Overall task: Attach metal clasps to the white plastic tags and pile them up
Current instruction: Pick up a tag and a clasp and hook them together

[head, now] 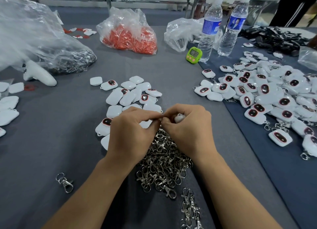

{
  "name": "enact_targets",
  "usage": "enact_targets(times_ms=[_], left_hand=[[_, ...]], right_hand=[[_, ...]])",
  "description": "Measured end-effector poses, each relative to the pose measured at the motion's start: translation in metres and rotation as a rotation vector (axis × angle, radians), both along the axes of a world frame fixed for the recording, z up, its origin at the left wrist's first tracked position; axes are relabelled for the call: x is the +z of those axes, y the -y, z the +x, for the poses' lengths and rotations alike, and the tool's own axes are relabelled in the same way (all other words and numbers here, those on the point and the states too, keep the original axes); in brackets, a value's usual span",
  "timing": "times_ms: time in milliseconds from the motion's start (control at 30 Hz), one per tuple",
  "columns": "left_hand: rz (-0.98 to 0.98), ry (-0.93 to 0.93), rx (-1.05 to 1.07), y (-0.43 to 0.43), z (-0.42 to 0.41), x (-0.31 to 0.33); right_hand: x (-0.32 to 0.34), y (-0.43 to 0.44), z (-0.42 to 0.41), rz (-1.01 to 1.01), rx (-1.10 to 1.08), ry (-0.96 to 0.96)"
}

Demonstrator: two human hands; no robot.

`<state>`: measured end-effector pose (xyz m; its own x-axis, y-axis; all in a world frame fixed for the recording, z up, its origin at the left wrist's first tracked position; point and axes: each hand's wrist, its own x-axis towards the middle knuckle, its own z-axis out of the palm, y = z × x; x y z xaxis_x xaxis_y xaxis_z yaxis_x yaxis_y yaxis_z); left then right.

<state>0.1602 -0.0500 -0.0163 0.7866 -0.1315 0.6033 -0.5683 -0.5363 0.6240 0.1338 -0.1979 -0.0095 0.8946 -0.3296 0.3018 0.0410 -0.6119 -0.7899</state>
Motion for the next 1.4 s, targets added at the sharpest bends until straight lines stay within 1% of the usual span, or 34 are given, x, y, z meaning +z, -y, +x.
enact_targets(times_ms=[67, 133, 200, 267, 333, 400, 467, 500, 533, 600, 633, 767, 833, 867, 900, 967, 1033, 1067, 1133, 1233, 1333, 1400], left_hand=[[0.004, -0.001, 0.025, -0.001, 0.0, 0.001], [-0.05, -0.084, 0.054, -0.001, 0.0, 0.002], [-0.165, -0.231, 0.018, -0.002, 0.001, 0.004], [-0.319, -0.383, -0.065, -0.003, 0.003, 0.005], [-0.429, -0.486, -0.109, -0.004, 0.003, 0.007], [-0.465, -0.545, -0.133, -0.004, 0.004, 0.007], [-0.451, -0.554, -0.134, -0.003, 0.004, 0.006], [-0.417, -0.52, -0.12, -0.003, 0.004, 0.005], [-0.347, -0.445, -0.093, -0.003, 0.003, 0.004], [-0.154, -0.242, -0.018, -0.004, 0.0, 0.005], [-0.092, -0.16, 0.003, -0.004, -0.001, 0.004], [0.063, 0.071, 0.015, -0.007, -0.003, -0.003], [0.087, 0.135, 0.035, -0.006, -0.002, -0.005], [0.073, 0.13, 0.054, -0.006, -0.001, -0.004], [0.042, 0.093, 0.071, -0.005, -0.002, -0.003], [-0.051, -0.057, 0.092, -0.003, -0.002, -0.001], [-0.117, -0.199, 0.083, -0.002, -0.002, -0.001], [-0.137, -0.242, 0.074, -0.002, -0.001, -0.001], [-0.193, -0.302, 0.047, -0.002, 0.0, -0.002], [-0.294, -0.365, 0.005, -0.001, 0.001, 0.0], [-0.374, -0.448, -0.055, 0.001, 0.002, 0.002], [-0.388, -0.486, -0.082, 0.001, 0.002, 0.003]], right_hand=[[0.0, -0.002, -0.001, 0.008, 0.018, 0.006], [0.0, -0.003, -0.002, 0.062, 0.042, 0.007], [0.001, -0.003, -0.002, 0.112, 0.054, 0.004], [0.003, -0.002, -0.001, 0.174, 0.062, -0.002], [0.004, -0.002, 0.0, 0.212, 0.077, -0.008], [0.004, -0.004, 0.0, 0.212, 0.083, 0.001], [0.004, -0.005, 0.0, 0.186, 0.072, 0.026], [0.003, -0.005, 0.0, 0.163, 0.06, 0.039], [0.003, -0.005, -0.001, 0.137, 0.045, 0.049], [0.002, -0.005, -0.001, 0.085, 0.025, 0.055], [0.001, -0.005, -0.002, 0.058, 0.023, 0.055], [0.0, -0.006, -0.003, -0.037, 0.032, 0.071], [0.0, -0.005, -0.003, -0.039, 0.029, 0.07], [0.001, -0.005, -0.003, -0.028, 0.031, 0.062], [0.001, -0.005, -0.003, -0.01, 0.034, 0.047], [0.001, -0.005, -0.003, 0.044, 0.053, 0.006], [0.001, -0.005, -0.003, 0.092, 0.077, -0.03], [0.003, -0.004, -0.002, 0.112, 0.087, -0.039], [0.005, 0.0, 0.0, 0.173, 0.118, -0.054], [0.007, 0.005, 0.003, 0.321, 0.185, -0.107], [0.004, 0.003, 0.004, 0.316, 0.168, -0.099], [0.003, 0.003, 0.005, 0.324, 0.159, -0.067]])
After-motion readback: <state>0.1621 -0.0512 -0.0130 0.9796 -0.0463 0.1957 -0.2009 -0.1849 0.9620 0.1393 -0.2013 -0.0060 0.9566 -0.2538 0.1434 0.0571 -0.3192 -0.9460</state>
